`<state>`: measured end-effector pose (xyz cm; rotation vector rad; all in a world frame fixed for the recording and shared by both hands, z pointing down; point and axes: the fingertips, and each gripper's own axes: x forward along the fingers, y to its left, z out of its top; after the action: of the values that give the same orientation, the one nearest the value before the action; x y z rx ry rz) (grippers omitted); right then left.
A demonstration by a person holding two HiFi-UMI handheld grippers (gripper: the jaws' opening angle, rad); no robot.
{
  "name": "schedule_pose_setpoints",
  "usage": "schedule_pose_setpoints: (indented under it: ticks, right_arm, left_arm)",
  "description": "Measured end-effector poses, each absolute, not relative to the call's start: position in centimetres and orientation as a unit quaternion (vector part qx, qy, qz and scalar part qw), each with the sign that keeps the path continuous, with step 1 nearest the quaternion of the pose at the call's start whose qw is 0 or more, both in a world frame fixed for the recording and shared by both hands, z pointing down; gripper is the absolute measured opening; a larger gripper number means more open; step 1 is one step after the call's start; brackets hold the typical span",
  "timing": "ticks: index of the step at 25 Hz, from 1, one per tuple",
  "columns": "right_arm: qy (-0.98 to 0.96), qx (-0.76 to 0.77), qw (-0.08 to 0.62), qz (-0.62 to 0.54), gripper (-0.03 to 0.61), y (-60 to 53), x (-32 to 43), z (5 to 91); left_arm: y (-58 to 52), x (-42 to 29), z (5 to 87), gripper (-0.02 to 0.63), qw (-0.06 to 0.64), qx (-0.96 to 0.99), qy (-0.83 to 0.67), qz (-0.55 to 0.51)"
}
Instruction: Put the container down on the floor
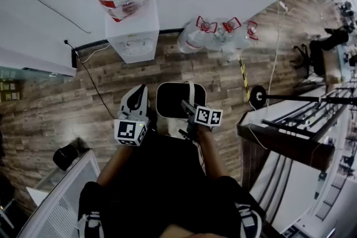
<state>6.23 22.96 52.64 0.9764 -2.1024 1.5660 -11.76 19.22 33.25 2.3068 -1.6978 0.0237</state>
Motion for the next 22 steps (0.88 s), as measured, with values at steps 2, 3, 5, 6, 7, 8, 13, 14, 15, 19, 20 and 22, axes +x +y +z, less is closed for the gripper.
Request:
schedule_pose_setpoints:
  ticks: [2, 3, 5, 6, 7, 8, 13, 14, 15, 19, 20, 22]
  right_arm:
    - [-0.741, 0.343, 0.172, 0.551, 0.034, 20.7, 5.5, 53.1]
    - [-0.740, 0.344, 0.176, 0.550, 0.034, 19.7, 5.2, 53.2]
    - [-0.738, 0.348, 0.185, 0.548, 0.034, 17.8, 4.7, 53.4]
    - [-0.737, 0.349, 0.187, 0.547, 0.035, 16.9, 4.5, 53.5]
    - [-0.738, 0.349, 0.188, 0.546, 0.035, 16.0, 4.3, 53.6]
    - [-0.740, 0.348, 0.188, 0.544, 0.035, 15.0, 4.2, 53.7]
    - [-0.747, 0.340, 0.199, 0.536, 0.035, 10.7, 3.8, 54.6]
    - [-0.748, 0.338, 0.201, 0.534, 0.035, 9.7, 3.8, 54.8]
    - [-0.749, 0.336, 0.202, 0.533, 0.034, 8.7, 3.8, 55.2]
    - [-0.750, 0.325, 0.214, 0.535, 0.035, 5.6, 4.1, 56.8]
    - [-0.750, 0.321, 0.217, 0.537, 0.035, 4.8, 4.1, 57.2]
    - [-0.751, 0.311, 0.223, 0.538, 0.035, 3.3, 4.0, 58.1]
  left_arm:
    - [17.2, -12.4, 33.0, 0.028, 0.139, 0.803, -0.580, 0.006]
    - [16.2, -12.7, 32.9, 0.028, 0.138, 0.806, -0.576, 0.005]
    - [14.7, -13.3, 32.8, 0.028, 0.137, 0.811, -0.569, 0.002]
    - [14.0, -13.5, 32.8, 0.028, 0.137, 0.813, -0.567, 0.000]
    - [13.4, -13.6, 32.9, 0.028, 0.136, 0.814, -0.565, 0.000]
    - [12.7, -13.7, 32.9, 0.028, 0.134, 0.816, -0.563, 0.001]
    - [9.8, -14.0, 32.6, 0.028, 0.132, 0.813, -0.568, 0.001]
    - [9.0, -14.0, 32.6, 0.028, 0.133, 0.812, -0.569, -0.001]
    - [8.3, -13.9, 32.7, 0.028, 0.133, 0.811, -0.570, -0.003]
    - [5.9, -13.4, 33.5, 0.028, 0.131, 0.800, -0.586, 0.002]
    - [5.1, -13.3, 33.6, 0.028, 0.132, 0.796, -0.591, 0.004]
    - [3.2, -13.0, 34.0, 0.028, 0.136, 0.788, -0.601, 0.004]
